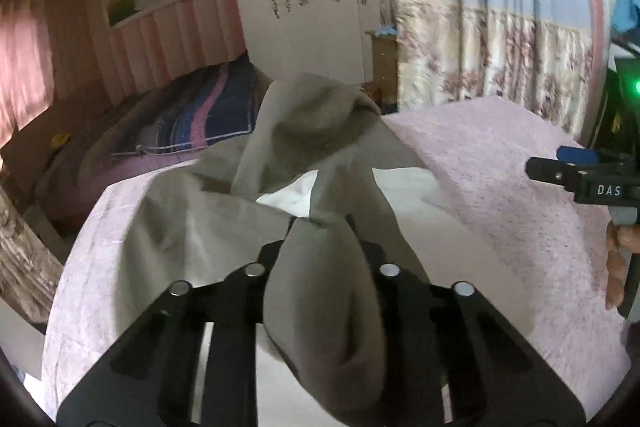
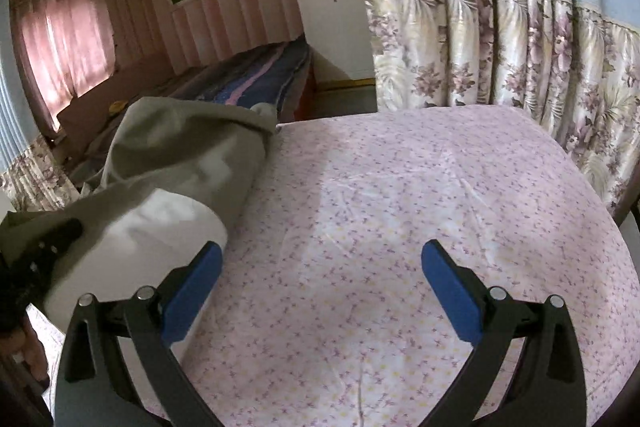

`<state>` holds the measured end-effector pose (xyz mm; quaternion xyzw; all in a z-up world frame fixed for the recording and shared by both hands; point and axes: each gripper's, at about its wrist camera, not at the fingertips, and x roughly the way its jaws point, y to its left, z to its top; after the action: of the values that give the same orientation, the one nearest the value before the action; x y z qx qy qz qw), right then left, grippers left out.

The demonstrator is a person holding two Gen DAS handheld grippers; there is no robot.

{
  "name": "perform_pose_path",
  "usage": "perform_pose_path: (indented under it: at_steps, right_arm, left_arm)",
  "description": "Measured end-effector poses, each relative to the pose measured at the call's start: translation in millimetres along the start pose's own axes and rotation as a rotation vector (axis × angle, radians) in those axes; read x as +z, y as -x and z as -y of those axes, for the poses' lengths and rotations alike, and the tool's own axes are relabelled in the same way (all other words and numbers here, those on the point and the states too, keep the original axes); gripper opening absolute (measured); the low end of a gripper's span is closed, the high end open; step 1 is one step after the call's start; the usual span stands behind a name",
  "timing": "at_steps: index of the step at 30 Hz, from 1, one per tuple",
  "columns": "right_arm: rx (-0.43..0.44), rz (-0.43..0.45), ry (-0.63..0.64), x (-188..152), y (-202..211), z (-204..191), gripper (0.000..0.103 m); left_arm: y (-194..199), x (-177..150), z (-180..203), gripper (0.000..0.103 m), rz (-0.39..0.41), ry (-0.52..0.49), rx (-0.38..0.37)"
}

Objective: Fold large clothes

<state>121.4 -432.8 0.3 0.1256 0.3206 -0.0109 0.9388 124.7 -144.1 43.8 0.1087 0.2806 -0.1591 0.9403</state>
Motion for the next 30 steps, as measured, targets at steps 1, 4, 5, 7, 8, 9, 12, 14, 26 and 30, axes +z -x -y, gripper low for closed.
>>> perform_pose_path:
  at_steps: [1, 4, 5, 7, 8, 9, 12, 14, 26, 30]
  right_arm:
    - [0.008, 0.004, 0.008, 3, 1, -4, 0.100]
    - [0.022, 0.026, 0.046, 12, 7, -19, 0.100]
    - [0.029, 0.031, 0.056, 14, 9, -24, 0.100]
    - [0.043, 0.044, 0.081, 20, 10, -38, 0.100]
    - [0.056, 0.045, 0.093, 22, 8, -46, 0.100]
    - [0.074, 0.041, 0.104, 23, 6, -56, 0.100]
    - [0.117, 0.022, 0.145, 20, -3, -82, 0.100]
    - [0.151, -0.001, 0.182, 12, -13, -104, 0.100]
    - [0.185, -0.005, 0.230, 16, -25, -148, 0.100]
    - [0.192, 0.038, 0.204, 33, -16, -162, 0.100]
  left_arm:
    - [8, 0, -14, 0.018, 0.014, 0.020, 0.007]
    - [38, 4, -48, 0.018, 0.082, 0.048, 0.055]
    - [49, 4, -60, 0.018, 0.107, 0.060, 0.077]
    - [58, 6, -80, 0.019, 0.121, 0.080, 0.111]
    - [62, 0, -95, 0.019, 0.122, 0.112, 0.128]
    - [60, -6, -106, 0.019, 0.110, 0.132, 0.138]
    - [44, -46, -136, 0.020, 0.034, 0.212, 0.176]
    - [33, -80, -145, 0.024, -0.003, 0.237, 0.208]
    - [80, -72, -192, 0.100, 0.084, 0.350, 0.259]
    - [90, -8, -184, 0.100, 0.163, 0.297, 0.255]
